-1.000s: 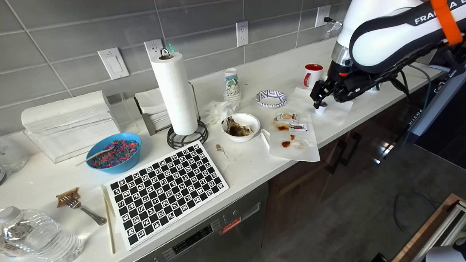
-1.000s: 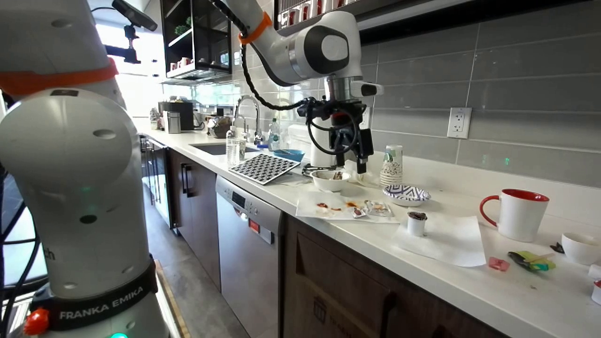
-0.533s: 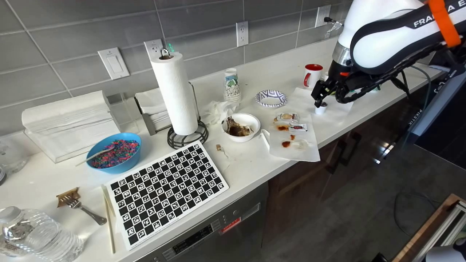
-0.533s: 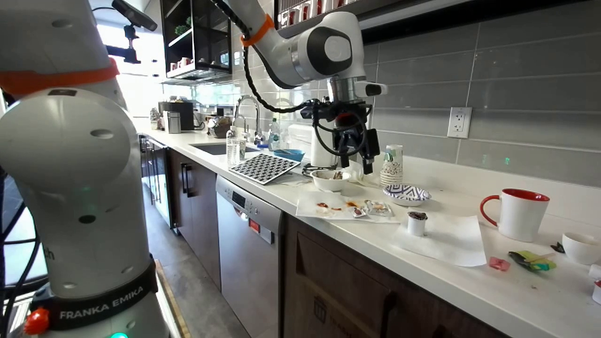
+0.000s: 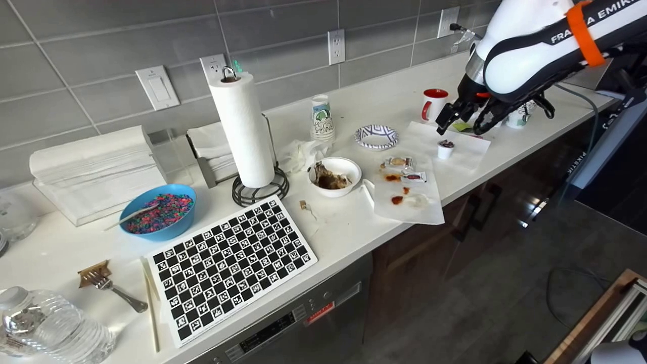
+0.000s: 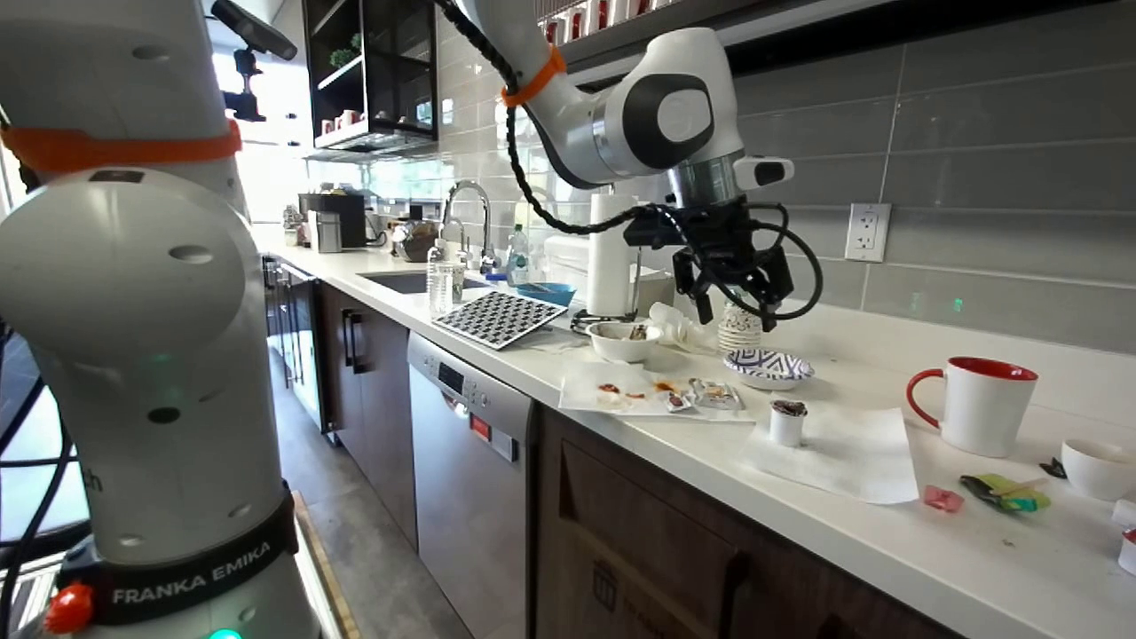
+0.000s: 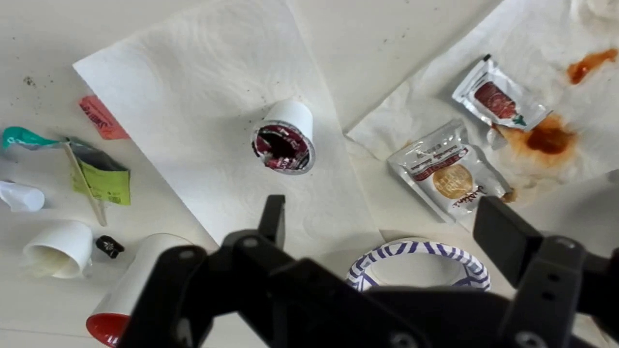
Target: Place the small white container to the left of the mug in the bin beneath the counter
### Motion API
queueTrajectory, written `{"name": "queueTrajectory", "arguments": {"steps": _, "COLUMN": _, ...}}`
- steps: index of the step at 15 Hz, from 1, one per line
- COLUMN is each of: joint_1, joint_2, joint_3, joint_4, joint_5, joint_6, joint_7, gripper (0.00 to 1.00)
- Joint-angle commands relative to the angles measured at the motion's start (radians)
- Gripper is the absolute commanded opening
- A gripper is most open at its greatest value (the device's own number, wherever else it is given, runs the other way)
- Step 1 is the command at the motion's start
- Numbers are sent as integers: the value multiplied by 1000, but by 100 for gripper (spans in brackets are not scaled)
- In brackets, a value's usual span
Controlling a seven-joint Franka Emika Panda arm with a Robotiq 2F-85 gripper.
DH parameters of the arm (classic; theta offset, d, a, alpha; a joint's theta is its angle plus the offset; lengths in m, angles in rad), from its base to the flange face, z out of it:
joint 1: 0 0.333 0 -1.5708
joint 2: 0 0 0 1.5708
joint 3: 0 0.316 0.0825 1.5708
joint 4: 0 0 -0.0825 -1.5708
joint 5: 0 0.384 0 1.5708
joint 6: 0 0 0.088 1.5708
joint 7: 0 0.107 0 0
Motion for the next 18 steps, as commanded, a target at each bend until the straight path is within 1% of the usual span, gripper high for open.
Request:
{"name": "queueTrajectory", "arguments": {"steps": 1, "joint_1": -1, "joint_2": 123, "joint_3": -22, "joint_4": 103, "joint_5": 19, "joint_6": -26, "joint_7": -100, "gripper": 100}}
{"name": "queueTrajectory", "arguments": {"steps": 6, "joint_1": -11, "joint_2": 249, "joint_3": -20, "joint_4": 190, "joint_5": 25, "joint_6": -51, "joint_7": -163, "gripper": 100}}
{"name": "queueTrajectory", "arguments": {"steps": 7, "joint_1": -6, "joint_2": 189, "joint_3": -19, "joint_4": 138, "joint_5": 2, "joint_6": -14, "joint_7": -123, "gripper": 100}}
{"name": "queueTrajectory", "arguments": {"steps": 8, "joint_1": -7, "joint_2": 207, "joint_3": -18, "joint_4": 147, "joint_5": 2, "joint_6": -14, "joint_7": -125, "gripper": 100}}
{"name": "queueTrajectory", "arguments": {"steps": 11, "joint_1": -6, "joint_2": 204, "joint_3": -18, "joint_4": 149, "joint_5": 2, "joint_6": -13, "joint_7": -125, "gripper": 100}}
{"name": "queueTrajectory", "arguments": {"steps": 13, "joint_1": -9, "joint_2": 214, "joint_3": -21, "joint_4": 142, "joint_5": -12, "joint_6": 6, "joint_7": -142, "gripper": 100}}
{"name": "queueTrajectory", "arguments": {"steps": 18, "joint_1": -24, "joint_2": 256, "joint_3": -38, "joint_4": 168, "joint_5": -47, "joint_6": 3, "joint_7": -156, "gripper": 100}}
